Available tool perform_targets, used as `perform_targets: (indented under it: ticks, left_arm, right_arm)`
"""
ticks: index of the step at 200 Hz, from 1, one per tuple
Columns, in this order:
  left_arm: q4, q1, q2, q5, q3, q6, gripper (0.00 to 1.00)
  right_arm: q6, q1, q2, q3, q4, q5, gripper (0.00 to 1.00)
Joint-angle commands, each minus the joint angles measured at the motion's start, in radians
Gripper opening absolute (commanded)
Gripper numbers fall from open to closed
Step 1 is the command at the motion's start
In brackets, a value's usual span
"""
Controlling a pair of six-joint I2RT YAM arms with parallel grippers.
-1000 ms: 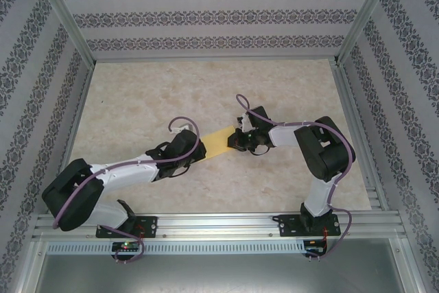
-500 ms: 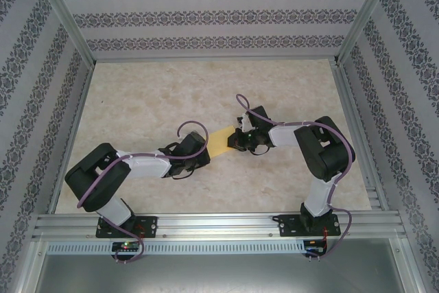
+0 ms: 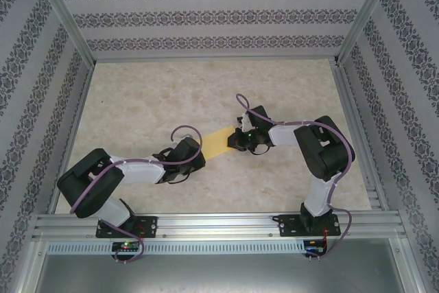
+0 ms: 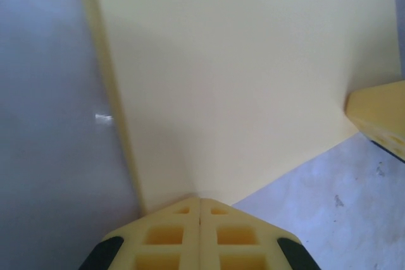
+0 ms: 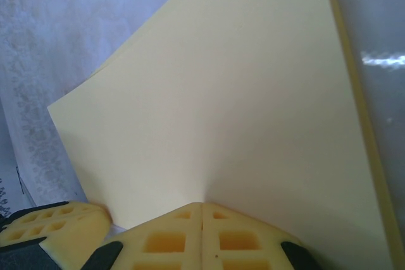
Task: Fold a paper plane with a square sheet of paper (pick it up from the middle)
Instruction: First fold in half a square sheet of paper at the center of the table.
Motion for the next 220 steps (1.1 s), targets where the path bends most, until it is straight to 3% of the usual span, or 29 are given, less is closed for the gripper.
perform_targets:
  ticks: [1, 33, 90, 136, 220]
  left_arm:
    - [-0.224, 0.016, -0.035, -0.093, -0.026, -0.02, 0.0]
    - [-0.267, 0.036, -0.048, -0.091, 0.035, 0.021, 0.0]
    - [-0.098, 0.036, -0.117, 0.039, 0.098, 0.12, 0.0]
    - [-0.059, 0.036, 0.013, 0.092, 0.135, 0.119, 0.0]
    - [-0.161, 0.035, 0.069, 0.03, 0.12, 0.096, 0.0]
  right_arm:
    - [-0.032, -0.003, 0.097, -0.033, -0.088, 0.154, 0.06]
    - [-0.034, -0.003, 0.101, -0.031, -0.087, 0.154, 0.06]
    - [-0.029, 0.002, 0.087, -0.023, -0.089, 0.148, 0.06]
    - [-0.03, 0.009, 0.068, -0.01, -0.087, 0.129, 0.06]
    - [-0.061, 0.046, -0.047, 0.085, -0.097, 0.079, 0.08]
